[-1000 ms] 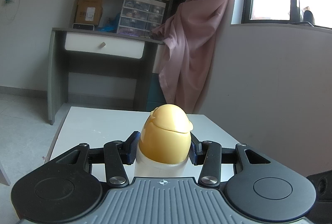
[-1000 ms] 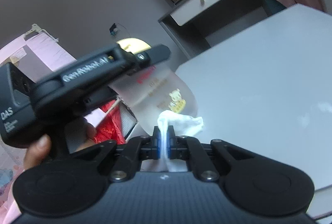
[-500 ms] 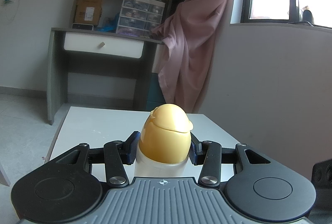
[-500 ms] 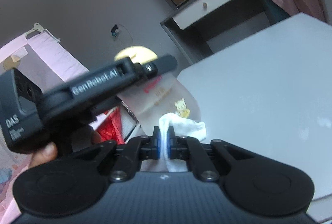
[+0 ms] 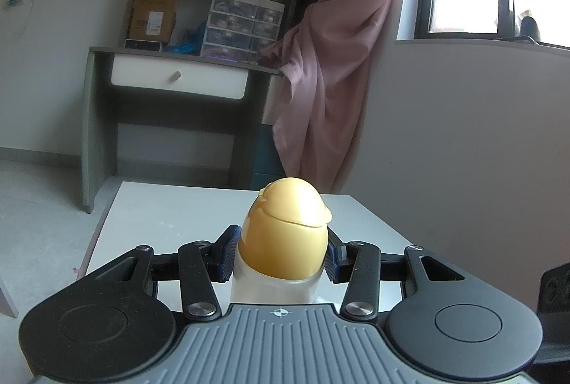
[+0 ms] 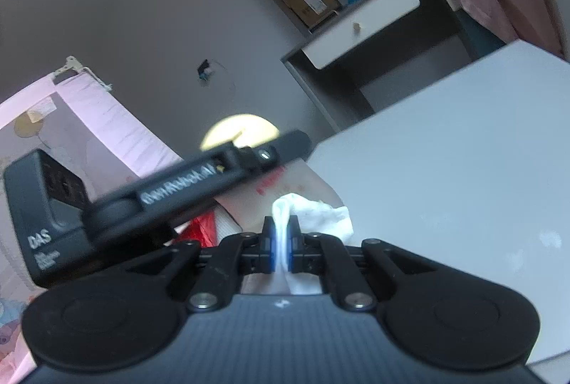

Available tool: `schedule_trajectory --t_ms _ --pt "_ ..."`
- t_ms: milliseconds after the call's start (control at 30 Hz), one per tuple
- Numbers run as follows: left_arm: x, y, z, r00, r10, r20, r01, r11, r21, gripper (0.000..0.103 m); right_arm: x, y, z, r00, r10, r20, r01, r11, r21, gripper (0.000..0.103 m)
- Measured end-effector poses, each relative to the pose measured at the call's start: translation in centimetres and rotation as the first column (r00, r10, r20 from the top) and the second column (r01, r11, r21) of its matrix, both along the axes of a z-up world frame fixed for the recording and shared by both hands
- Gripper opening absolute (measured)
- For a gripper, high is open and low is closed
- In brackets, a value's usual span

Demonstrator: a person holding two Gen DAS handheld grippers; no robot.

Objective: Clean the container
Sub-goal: 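Wipe the tissue across the bottle's printed side with the right gripper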

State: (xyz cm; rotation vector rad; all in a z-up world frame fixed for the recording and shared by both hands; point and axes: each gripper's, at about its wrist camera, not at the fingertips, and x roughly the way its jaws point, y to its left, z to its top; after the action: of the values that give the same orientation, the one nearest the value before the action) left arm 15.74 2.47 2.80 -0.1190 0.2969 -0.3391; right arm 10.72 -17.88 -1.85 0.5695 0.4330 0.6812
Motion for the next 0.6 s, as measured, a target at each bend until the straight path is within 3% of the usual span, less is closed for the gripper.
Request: schedule_trajectory --t_ms 267,433,600 --pt "0.1 0.2 -0.2 1.0 -0.001 0.002 0.001 1.0 0.0 0.048 0.8 -0.2 -1.8 0.998 -0.003 -0.063 0.003 1.0 0.003 0.006" --pt "0.0 -0.4 0.1 1.0 -0.001 0.002 0.001 1.0 0.0 0.048 0.5 -0.2 -1.6 0.998 -0.008 -0.056 0.008 1.0 0.002 0.006" --pt "-0.6 -0.7 -0.2 1.0 -0.001 0.001 0.001 1.0 -0.002 0.048 -0.1 -0.5 -0.1 1.0 -0.005 0.01 0.004 0.999 0.035 0.006"
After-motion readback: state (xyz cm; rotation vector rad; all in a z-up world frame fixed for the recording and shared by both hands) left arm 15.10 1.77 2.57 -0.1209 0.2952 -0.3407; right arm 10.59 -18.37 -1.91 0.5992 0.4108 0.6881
